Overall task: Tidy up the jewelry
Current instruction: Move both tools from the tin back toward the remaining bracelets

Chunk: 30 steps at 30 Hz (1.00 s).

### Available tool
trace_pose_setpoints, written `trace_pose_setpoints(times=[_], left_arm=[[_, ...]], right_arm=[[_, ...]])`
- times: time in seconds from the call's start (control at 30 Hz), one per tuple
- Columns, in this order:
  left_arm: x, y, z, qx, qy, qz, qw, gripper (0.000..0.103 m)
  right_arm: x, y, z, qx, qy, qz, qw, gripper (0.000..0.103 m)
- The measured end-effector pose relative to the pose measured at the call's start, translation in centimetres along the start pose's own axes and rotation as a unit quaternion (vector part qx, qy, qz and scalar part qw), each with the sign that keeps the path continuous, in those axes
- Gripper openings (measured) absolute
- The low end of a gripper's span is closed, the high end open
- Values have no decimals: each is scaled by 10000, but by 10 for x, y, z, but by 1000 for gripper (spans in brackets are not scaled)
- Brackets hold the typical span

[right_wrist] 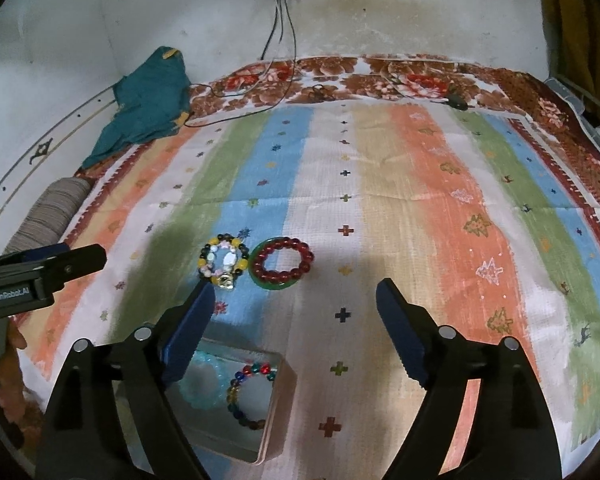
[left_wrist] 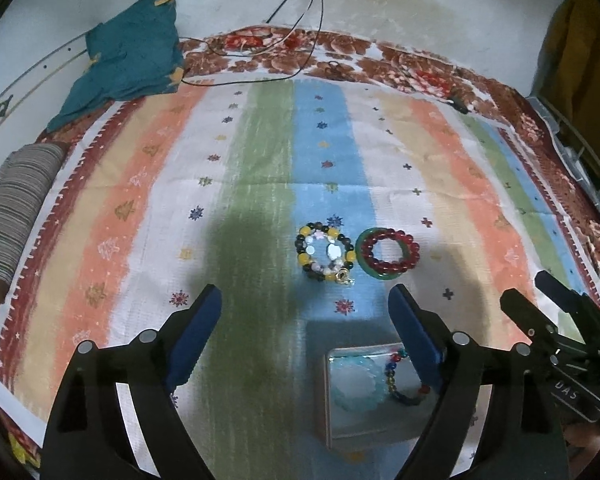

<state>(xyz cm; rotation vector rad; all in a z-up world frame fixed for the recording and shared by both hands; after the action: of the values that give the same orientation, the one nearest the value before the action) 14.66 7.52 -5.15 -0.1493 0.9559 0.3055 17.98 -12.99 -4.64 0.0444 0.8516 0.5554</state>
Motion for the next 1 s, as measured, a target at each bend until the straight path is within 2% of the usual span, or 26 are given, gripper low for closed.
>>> trace_pose_setpoints(times=[0.3, 1.0], left_arm=[[19, -2, 8, 112, 113, 236, 9996, 86], [53, -15, 19, 326, 323, 421, 9981, 86]], right_arm=[[15, -10, 5, 117, 123, -58, 9998, 83], [40, -21, 11, 159, 299, -218, 9992, 83]])
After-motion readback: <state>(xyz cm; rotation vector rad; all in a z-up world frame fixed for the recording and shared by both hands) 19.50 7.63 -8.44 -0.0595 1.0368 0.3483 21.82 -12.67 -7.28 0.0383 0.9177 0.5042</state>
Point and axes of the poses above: each gripper's, at about its wrist camera, not at the fingertips, and x roughly the way its jaws point, y to its left, z to its top, the point moved 3 cm from there along x, roughly the way its jaws point, and after that the axes turned 7 degrees about z, right-handed, at the moved point
